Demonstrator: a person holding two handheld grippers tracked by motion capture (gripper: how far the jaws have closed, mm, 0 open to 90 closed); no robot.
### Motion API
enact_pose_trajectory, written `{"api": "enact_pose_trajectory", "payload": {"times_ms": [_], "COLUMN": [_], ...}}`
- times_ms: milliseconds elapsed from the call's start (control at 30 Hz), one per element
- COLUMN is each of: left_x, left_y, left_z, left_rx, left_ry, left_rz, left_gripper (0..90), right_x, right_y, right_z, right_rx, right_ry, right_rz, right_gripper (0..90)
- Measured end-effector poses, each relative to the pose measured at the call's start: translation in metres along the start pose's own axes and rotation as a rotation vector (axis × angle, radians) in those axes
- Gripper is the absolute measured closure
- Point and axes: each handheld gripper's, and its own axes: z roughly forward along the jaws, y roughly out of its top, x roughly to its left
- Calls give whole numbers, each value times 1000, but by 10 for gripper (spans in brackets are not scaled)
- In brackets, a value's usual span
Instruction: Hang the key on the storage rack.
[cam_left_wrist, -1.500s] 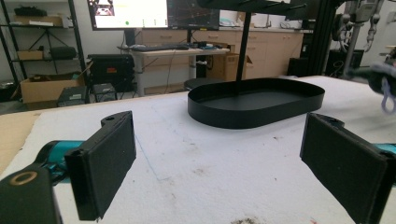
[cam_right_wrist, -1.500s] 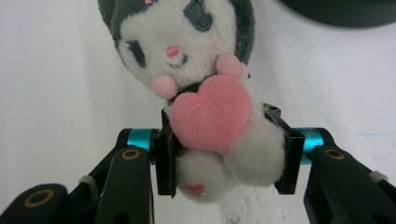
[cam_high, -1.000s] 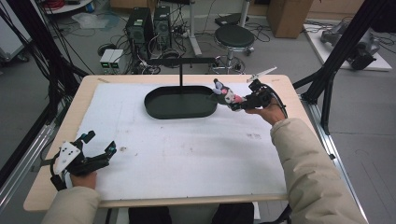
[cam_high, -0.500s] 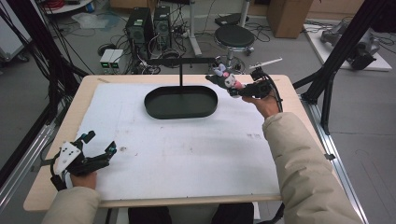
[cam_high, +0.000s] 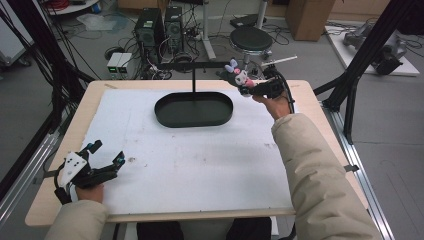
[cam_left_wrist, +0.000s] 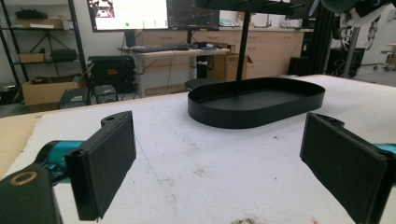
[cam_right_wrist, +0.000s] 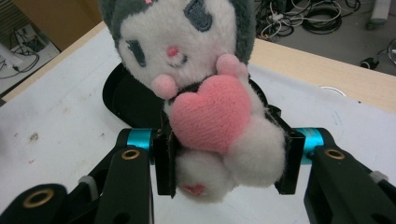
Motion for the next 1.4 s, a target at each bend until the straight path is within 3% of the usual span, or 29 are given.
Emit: {"api": "enact_pose_trajectory", "payload": {"times_ms": [100,500,933,1167,1300,1400], "left_x": [0,0,0,0,0,0], "left_y": [0,0,0,0,0,0], "left_z": [0,0,0,-1,-1,0], "left_rx": [0,0,0,-10,-3,-3], "left_ry": [1,0,0,2,2,2], "left_rz": [-1,-2,-1,3,0,-2], "left_gripper": [109,109,109,109,109,109], "right_x": [-2,-4,-9,-22,-26,-29], "right_y": [0,14,14,11,9,8], "right_z": [2,10,18,25,29,30], "right_rx": [-5,-27,-44,-67,-41,-44], "right_ry": [-16,-16,-42,-58,-51,-51], "right_rz": [26,53,105,132,167,162], "right_gripper": [535,534,534,533,532,531]}}
